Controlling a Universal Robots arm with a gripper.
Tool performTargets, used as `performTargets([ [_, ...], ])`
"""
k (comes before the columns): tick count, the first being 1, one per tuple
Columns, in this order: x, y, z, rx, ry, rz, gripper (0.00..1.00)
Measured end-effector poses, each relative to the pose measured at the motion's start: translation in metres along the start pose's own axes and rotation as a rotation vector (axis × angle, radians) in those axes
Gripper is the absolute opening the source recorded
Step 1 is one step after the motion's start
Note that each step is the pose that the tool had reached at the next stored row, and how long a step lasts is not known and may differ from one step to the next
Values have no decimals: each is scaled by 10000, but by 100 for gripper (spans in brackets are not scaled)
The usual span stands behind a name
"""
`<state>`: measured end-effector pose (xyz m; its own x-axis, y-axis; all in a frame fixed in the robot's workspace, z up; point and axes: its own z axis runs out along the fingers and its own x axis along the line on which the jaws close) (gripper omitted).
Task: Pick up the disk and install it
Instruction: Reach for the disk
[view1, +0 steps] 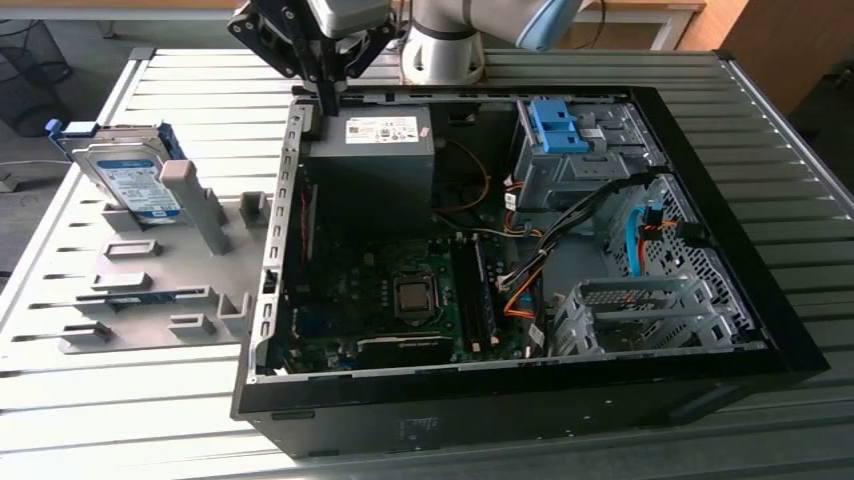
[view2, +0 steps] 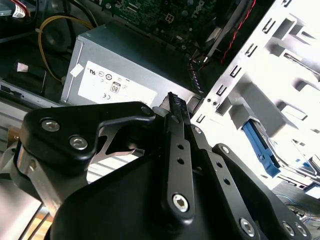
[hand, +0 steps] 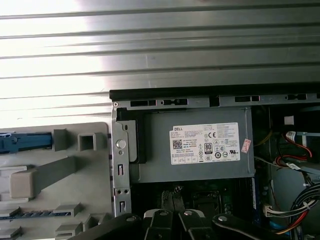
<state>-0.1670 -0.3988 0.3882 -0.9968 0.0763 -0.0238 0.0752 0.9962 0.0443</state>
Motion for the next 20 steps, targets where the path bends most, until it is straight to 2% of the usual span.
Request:
performTargets([
  [7, 40, -3, 1, 0, 1, 0, 11],
  [20, 73, -6, 6, 1, 1, 0, 11],
])
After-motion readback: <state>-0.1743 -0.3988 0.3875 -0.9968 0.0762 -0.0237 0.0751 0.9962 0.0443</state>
